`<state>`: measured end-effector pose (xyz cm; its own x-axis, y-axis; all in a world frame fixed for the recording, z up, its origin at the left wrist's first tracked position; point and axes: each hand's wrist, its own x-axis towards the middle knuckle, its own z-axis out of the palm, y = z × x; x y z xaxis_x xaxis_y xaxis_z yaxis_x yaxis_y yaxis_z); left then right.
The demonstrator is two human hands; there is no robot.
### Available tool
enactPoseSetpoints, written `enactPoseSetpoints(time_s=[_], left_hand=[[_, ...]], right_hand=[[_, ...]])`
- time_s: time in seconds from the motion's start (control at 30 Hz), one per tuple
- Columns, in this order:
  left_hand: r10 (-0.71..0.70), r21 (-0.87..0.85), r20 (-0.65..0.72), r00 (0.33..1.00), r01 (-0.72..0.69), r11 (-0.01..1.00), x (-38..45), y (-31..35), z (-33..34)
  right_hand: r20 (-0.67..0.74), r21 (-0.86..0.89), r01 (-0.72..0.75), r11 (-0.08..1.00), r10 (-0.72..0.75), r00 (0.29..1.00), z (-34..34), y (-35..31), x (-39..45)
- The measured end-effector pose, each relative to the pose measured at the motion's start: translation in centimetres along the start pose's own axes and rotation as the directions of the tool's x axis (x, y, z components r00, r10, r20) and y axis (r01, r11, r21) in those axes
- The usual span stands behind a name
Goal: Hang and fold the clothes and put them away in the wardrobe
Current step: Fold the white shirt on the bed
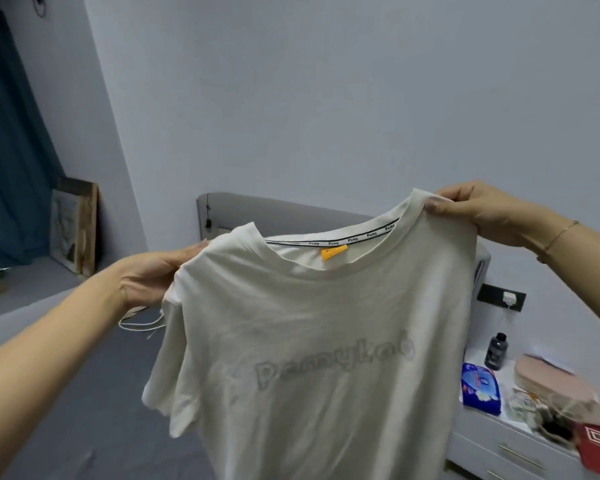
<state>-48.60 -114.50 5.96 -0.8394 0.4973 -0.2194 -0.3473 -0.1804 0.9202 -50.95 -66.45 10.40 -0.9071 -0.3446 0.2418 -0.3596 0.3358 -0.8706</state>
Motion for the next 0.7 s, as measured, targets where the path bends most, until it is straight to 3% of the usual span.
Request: enactPoseSetpoints(time_s=[0.1,0.17,0.23,0.27,0.33,0.4,0.47,0.53,0.63,0.7], left_hand=[[0.01,0.125,0.045,0.999,-0.016,0.992,1.4,-0.6,0.5],[0.026,0.23,-0.056,0.998,-0.012,0.973,2.6,-1.3,0.6],[0.149,0.4,-0.216,0.965,-0.052,0.915,3.5,-2.0,0.6],[0.22,0.503,-0.231,0.948,-0.077,0.861,3.8,-2.2,0.6],[0.279,0.665,-0.136,0.951,-0.121,0.737,3.8,-2.4,0.9],[0.216,0.766,0.013,0.976,-0.149,0.625,3.5,-2.6,1.9],[0.187,0.77,0.116,0.975,-0.207,0.603,3.7,-2.4,3.0],[0.276,0.665,0.138,0.951,-0.295,0.686,4.4,-1.7,4.0],[0.315,0.536,0.067,0.947,-0.3,0.789,5.7,-0.5,5.3],[0.31,0.482,0.097,0.946,-0.318,0.817,6.5,-0.2,5.9]], right_hand=[[-0.05,-0.046,0.001,0.999,-0.003,0.999,-0.1,-0.1,-0.3],[-0.069,-0.086,-0.011,0.996,0.005,0.998,-0.4,0.1,-0.7],[-0.106,-0.134,-0.024,0.991,0.009,0.994,-0.8,0.5,-1.1],[-0.124,-0.163,-0.033,0.986,0.013,0.992,-0.9,0.7,-1.2],[-0.148,-0.236,-0.059,0.97,0.024,0.989,-1.3,0.5,-1.7],[-0.161,-0.296,-0.037,0.955,-0.011,0.987,-1.7,-0.2,-2.3],[-0.214,-0.264,0.037,0.964,-0.096,0.972,-2.5,-0.7,-2.9],[-0.272,-0.213,0.088,0.973,-0.145,0.951,-3.6,-1.1,-3.4],[-0.229,-0.268,-0.032,0.963,-0.032,0.973,-3.5,-1.0,-3.9],[-0.231,-0.271,-0.049,0.961,-0.016,0.973,-3.3,-0.5,-4.1]])
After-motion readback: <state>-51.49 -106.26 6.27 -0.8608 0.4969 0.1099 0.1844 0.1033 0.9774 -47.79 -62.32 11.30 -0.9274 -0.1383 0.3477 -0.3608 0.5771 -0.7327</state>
